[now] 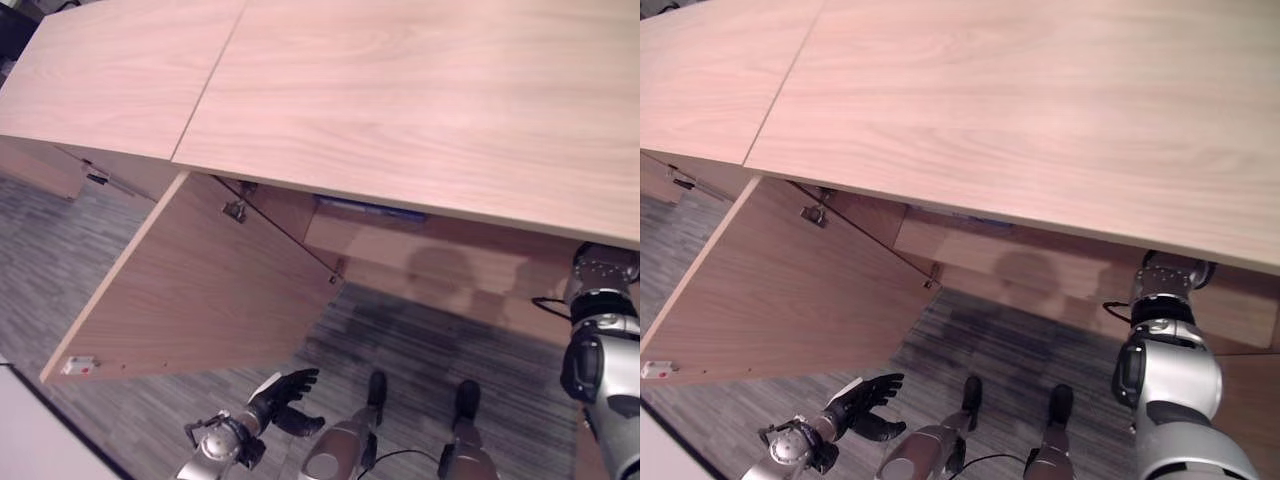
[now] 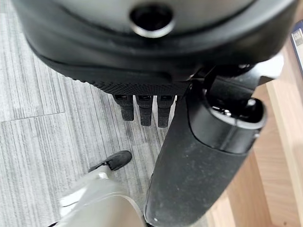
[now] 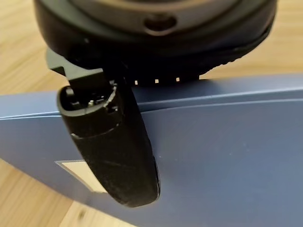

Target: Put the empty folder in the office cabinet

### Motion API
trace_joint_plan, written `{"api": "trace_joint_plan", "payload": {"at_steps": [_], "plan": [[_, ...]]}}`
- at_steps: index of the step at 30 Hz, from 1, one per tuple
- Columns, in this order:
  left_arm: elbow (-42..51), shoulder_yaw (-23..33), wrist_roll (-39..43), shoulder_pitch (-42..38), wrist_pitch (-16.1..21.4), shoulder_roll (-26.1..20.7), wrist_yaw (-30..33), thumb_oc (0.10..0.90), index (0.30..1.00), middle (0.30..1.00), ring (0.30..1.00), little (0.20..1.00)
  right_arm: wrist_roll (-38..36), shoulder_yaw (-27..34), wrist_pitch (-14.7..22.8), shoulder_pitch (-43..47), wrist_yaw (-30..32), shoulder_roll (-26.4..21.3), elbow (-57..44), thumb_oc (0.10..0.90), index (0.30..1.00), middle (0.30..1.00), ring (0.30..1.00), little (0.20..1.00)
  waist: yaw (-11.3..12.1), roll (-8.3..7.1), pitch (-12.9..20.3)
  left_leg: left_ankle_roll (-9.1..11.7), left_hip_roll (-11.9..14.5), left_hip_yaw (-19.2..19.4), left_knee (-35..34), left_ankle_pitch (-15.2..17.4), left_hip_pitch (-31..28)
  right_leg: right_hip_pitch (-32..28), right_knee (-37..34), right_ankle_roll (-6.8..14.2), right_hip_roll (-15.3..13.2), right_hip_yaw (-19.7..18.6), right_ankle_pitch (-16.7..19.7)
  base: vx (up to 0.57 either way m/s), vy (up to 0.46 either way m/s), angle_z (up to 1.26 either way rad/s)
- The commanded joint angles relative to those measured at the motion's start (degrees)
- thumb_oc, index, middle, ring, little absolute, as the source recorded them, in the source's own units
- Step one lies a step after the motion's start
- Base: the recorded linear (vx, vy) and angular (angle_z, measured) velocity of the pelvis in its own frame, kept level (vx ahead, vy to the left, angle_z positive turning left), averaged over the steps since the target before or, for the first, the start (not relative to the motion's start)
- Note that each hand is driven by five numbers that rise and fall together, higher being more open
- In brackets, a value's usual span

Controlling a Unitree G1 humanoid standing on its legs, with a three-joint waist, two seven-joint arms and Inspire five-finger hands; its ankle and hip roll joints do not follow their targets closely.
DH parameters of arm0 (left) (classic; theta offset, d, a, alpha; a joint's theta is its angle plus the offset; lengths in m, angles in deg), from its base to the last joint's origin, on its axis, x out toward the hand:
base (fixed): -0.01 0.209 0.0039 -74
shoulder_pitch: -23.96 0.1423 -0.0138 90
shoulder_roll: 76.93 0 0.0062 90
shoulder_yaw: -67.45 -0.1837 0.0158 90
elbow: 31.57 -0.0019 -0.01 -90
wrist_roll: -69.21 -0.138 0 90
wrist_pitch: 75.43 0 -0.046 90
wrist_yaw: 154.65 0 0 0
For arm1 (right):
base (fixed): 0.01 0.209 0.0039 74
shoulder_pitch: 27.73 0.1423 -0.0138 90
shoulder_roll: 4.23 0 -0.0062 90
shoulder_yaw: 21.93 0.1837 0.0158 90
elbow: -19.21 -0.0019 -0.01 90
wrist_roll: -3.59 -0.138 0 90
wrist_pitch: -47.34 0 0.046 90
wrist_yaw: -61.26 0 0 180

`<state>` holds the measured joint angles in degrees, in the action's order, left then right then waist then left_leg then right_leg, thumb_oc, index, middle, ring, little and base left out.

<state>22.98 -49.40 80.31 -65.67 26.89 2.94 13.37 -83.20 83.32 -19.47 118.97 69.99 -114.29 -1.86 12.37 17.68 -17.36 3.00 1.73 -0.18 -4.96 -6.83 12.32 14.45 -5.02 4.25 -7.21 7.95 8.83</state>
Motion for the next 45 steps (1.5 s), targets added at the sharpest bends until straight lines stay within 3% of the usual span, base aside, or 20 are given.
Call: {"api": "trace_joint_plan", "payload": {"at_steps": [1,9,12,16,17,21,22,23,24,30,35,36,37,38,40,42,44,45], "plan": [[-0.1,-1.8,1.7,-2.7,2.1,-6.0,-0.7,0.8,0.9,0.9,0.9,0.9,1.3,-4.8,1.0,8.9,-2.9,-6.1,-2.6,0.4,0.3,0.3,0.3,0.3,1.4,-3.89,1.2,4.5,1.7,2.4,0.1,3.5,-1.2,-2.1,8.5,6.2,-4.4,-2.2,-12.8,0.01,0.013,-0.1],[0.9,-2.8,1.7,-2.4,2.0,-8.2,-0.5,0.8,0.9,0.9,0.9,0.9,1.6,-6.9,-0.3,12.9,-1.0,-8.6,1.5,0.4,0.3,0.3,0.3,0.3,2.3,-1.02,0.1,4.5,1.6,3.0,0.9,3.1,3.6,5.7,13.9,6.2,-5.3,-3.2,-14.1,0.0,0.01,0.0],[1.5,-3.3,1.8,-3.0,2.2,-8.7,-0.3,0.8,0.9,0.9,0.9,0.9,1.6,-7.7,-0.1,14.4,-0.5,-8.4,1.2,0.4,0.3,0.3,0.3,0.3,2.4,-0.7,-0.4,4.2,1.4,3.0,3.0,3.6,5.8,8.2,16.5,6.0,-5.4,-3.6,-14.5,-0.03,0.007,-0.06],[2.3,-3.6,2.2,-4.2,2.2,-9.8,0.0,0.8,0.9,0.9,0.9,0.9,1.6,-8.8,-0.1,16.3,0.0,-8.4,1.6,0.4,0.3,0.3,0.3,0.3,2.6,-1.02,-0.9,4.2,1.0,2.8,8.4,5.8,10.7,13.1,21.7,5.9,-6.0,-4.4,-16.5,-0.04,-0.037,-0.1],[3.2,-3.3,3.4,-4.9,2.0,-10.6,0.4,0.8,0.9,0.9,0.9,0.9,1.9,-9.6,-0.3,17.0,0.4,-8.4,1.7,0.4,0.3,0.3,0.3,0.3,2.4,-1.29,-1.4,4.3,0.7,2.1,12.9,7.0,14.7,16.0,25.2,5.7,-6.0,-4.8,-17.3,-0.04,-0.063,-0.01],[6.8,-2.7,4.1,-4.3,1.8,-12.9,-0.2,0.8,0.9,0.9,0.9,0.9,2.3,-10.0,-1.1,16.7,0.3,-8.8,1.6,0.4,0.3,0.3,0.3,0.3,2.3,-1.62,-0.9,4.7,0.6,1.3,16.1,8.2,18.4,18.6,28.7,5.6,-6.0,-4.6,-18.5,-0.01,-0.076,0.33],[7.7,-2.5,4.3,-4.1,1.7,-13.5,-0.3,0.8,0.9,0.9,0.9,0.9,2.3,-10.1,-1.2,16.6,0.3,-8.8,1.8,0.435,0.352,0.352,0.352,0.352,2.3,-1.73,-0.9,4.7,0.6,1.1,16.5,8.3,18.8,19.0,29.2,5.6,-5.9,-4.5,-18.6,0.01,-0.04,0.27],[8.5,-2.3,4.5,-3.9,1.7,-14.0,-0.3,0.8,0.9,0.9,0.9,0.9,2.1,-9.9,-1.3,16.4,0.6,-8.9,2.1,0.562,0.542,0.542,0.542,0.542,2.2,-1.84,-0.9,4.8,0.6,0.9,16.8,8.5,19.1,19.2,29.6,5.5,-5.7,-4.6,-18.8,0.0,-0.028,0.16],[8.6,-2.2,4.6,-3.8,1.7,-14.1,-0.3,0.8,0.9,0.9,0.9,0.9,2.1,-9.9,-1.3,16.4,0.6,-8.9,2.1,0.8,0.9,0.9,0.9,0.9,2.2,-1.91,-0.8,4.8,0.6,0.9,16.9,8.6,19.2,19.3,29.7,5.5,-5.7,-4.6,-18.9,0.0,-0.021,0.05],[12.9,-0.8,7.3,-3.3,1.0,-16.8,-0.1,0.8,0.9,0.9,0.9,0.9,2.5,-9.9,-3.4,16.4,2.6,-9.7,5.0,0.8,0.9,0.9,0.9,0.9,1.9,-2.77,-1.6,4.8,1.2,0.1,20.5,9.9,21.9,21.6,33.8,5.0,-4.9,-4.5,-20.8,-0.01,-0.037,0.06],[13.1,-0.5,6.8,-3.5,0.6,-18.3,1.0,0.8,0.9,0.9,0.9,0.9,2.1,-10.2,-5.5,16.7,3.7,-10.4,7.7,0.8,0.9,0.9,0.9,0.9,1.0,-4.56,-2.1,4.9,2.5,-1.6,30.1,14.7,26.8,25.1,42.2,4.3,-4.6,-5.1,-25.5,0.03,-0.072,0.09],[16.1,0.4,8.7,-3.0,0.3,-21.6,0.7,0.8,0.9,0.9,0.9,0.9,2.7,-11.4,-7.6,17.3,5.5,-11.5,10.3,0.8,0.9,0.9,0.9,0.9,1.2,-4.72,-2.9,4.8,3.0,-2.1,32.6,14.5,28.4,26.1,44.4,3.7,-4.3,-4.9,-25.6,0.02,-0.089,0.08],[16.4,0.6,8.9,-2.9,0.1,-21.9,0.6,0.8,0.9,0.9,0.9,0.9,2.7,-11.4,-7.8,17.6,5.5,-11.6,10.5,0.8,0.9,0.9,0.9,0.9,1.2,-4.92,-2.6,4.9,2.9,-2.3,33.1,15.9,28.2,25.8,44.9,3.8,-4.3,-5.2,-26.9,-0.09,-0.108,0.09],[17.7,-1.7,8.8,-5.6,-1.2,-22.0,1.7,0.8,0.9,0.9,0.9,0.9,4.3,-12.3,-8.1,19.3,8.7,-8.7,10.6,0.8,0.9,0.9,0.9,0.9,0.6,-5.62,-3.6,4.6,3.5,-2.5,34.6,15.5,29.3,26.7,46.2,3.5,-4.3,-4.5,-26.5,0.09,-0.08,0.07],[16.1,-1.7,9.2,-6.0,-1.5,-20.4,2.6,0.8,0.9,0.9,0.9,0.9,4.3,-12.1,-9.0,19.3,9.4,-8.1,10.0,0.8,0.9,0.9,0.9,0.9,0.4,-6.11,-3.5,4.5,3.4,-2.6,35.2,16.9,28.9,26.3,46.8,3.4,-4.0,-4.6,-28.0,0.0,-0.052,0.07],[12.1,-0.4,8.4,-5.0,-1.3,-18.9,4.3,0.8,0.9,0.9,0.9,0.9,5.2,-11.9,-10.1,18.1,10.1,-9.4,10.8,0.8,0.9,0.9,0.9,0.9,0.7,-6.48,-3.9,4.4,3.5,-3.0,35.2,16.3,29.1,26.4,46.9,3.1,-4.0,-4.0,-27.3,-0.06,-0.039,-0.03],[10.4,-1.2,7.0,-4.3,-1.3,-18.7,4.6,0.8,0.9,0.9,0.9,0.9,5.5,-13.0,-12.5,18.7,10.8,-10.6,14.5,0.8,0.9,0.9,0.9,0.9,0.9,-7.0,-3.2,4.5,3.4,-3.4,35.1,18.0,28.4,25.5,47.0,3.0,-3.9,-3.9,-29.1,0.07,-0.052,-0.01],[10.2,-1.7,6.2,-3.9,-1.3,-18.9,4.6,0.8,0.9,0.9,0.9,0.9,6.4,-13.9,-14.8,18.9,10.9,-11.4,16.7,0.8,0.9,0.9,0.9,0.9,1.1,-6.97,-3.4,4.5,3.5,-3.4,34.3,16.6,28.4,25.6,46.5,2.7,-3.8,-3.6,-28.0,0.02,-0.043,0.1]]}}
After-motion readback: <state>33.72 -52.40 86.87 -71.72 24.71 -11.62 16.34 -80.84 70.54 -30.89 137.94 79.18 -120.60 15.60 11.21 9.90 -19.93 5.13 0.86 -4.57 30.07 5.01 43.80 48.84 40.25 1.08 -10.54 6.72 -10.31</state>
